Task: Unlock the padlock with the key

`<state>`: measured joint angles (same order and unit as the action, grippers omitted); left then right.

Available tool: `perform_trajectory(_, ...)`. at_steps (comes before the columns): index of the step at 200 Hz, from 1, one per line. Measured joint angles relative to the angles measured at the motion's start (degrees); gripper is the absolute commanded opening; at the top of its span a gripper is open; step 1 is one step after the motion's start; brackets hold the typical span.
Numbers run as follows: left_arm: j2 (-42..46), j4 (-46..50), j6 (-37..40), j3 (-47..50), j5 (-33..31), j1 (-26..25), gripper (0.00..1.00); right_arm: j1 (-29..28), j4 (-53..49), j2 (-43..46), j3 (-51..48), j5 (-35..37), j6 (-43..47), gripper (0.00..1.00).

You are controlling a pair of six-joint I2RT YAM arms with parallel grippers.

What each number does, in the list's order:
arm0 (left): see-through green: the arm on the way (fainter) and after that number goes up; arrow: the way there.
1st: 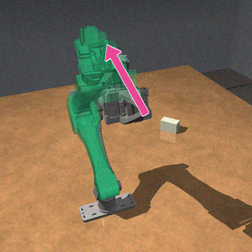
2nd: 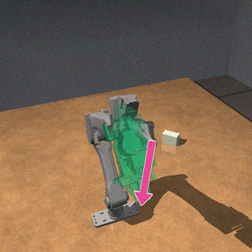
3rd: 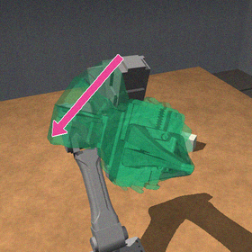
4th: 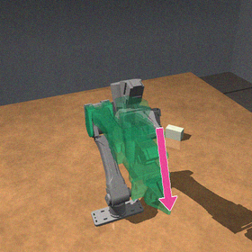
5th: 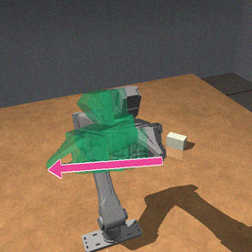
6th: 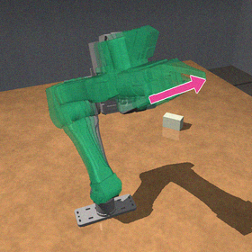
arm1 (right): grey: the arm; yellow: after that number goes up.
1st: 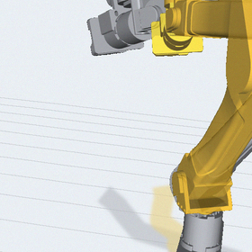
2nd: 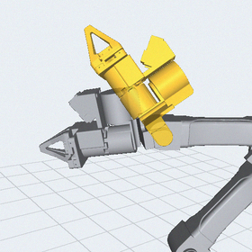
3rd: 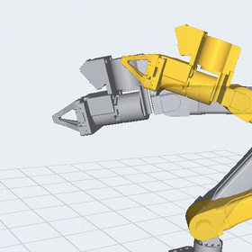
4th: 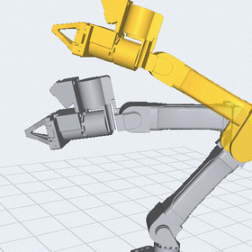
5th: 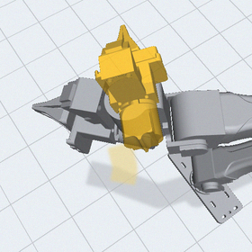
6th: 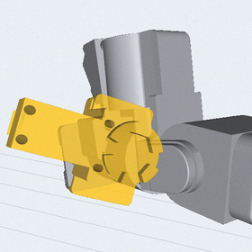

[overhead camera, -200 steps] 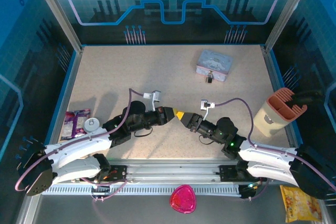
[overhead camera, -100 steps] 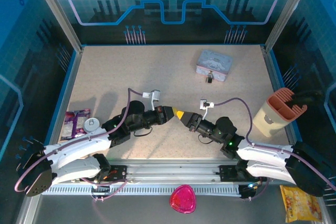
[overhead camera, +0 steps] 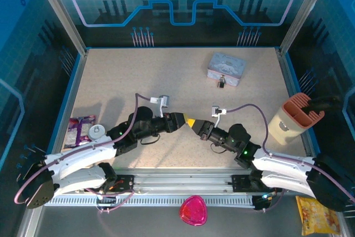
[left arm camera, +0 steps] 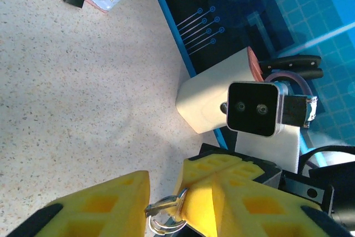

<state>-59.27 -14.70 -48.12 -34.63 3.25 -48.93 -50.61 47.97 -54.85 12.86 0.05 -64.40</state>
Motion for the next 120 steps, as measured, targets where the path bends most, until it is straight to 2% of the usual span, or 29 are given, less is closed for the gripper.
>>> perform_trajectory(41,2.23,1.11,0.52,0.00,-0.72,0.55,0.39,-0.02,-8.59,4.48,1.90,0.98,2.01,0.00)
perform_trajectory(96,1.92,0.83,0.46,0.00,0.09,0.76,0.38,-0.48,-8.28,2.36,2.21,0.74,2.84,0.00)
perform_trajectory(120,1.66,0.81,0.22,0.00,0.26,0.76,0.45,-0.87,-6.01,0.76,2.21,0.33,2.82,0.00)
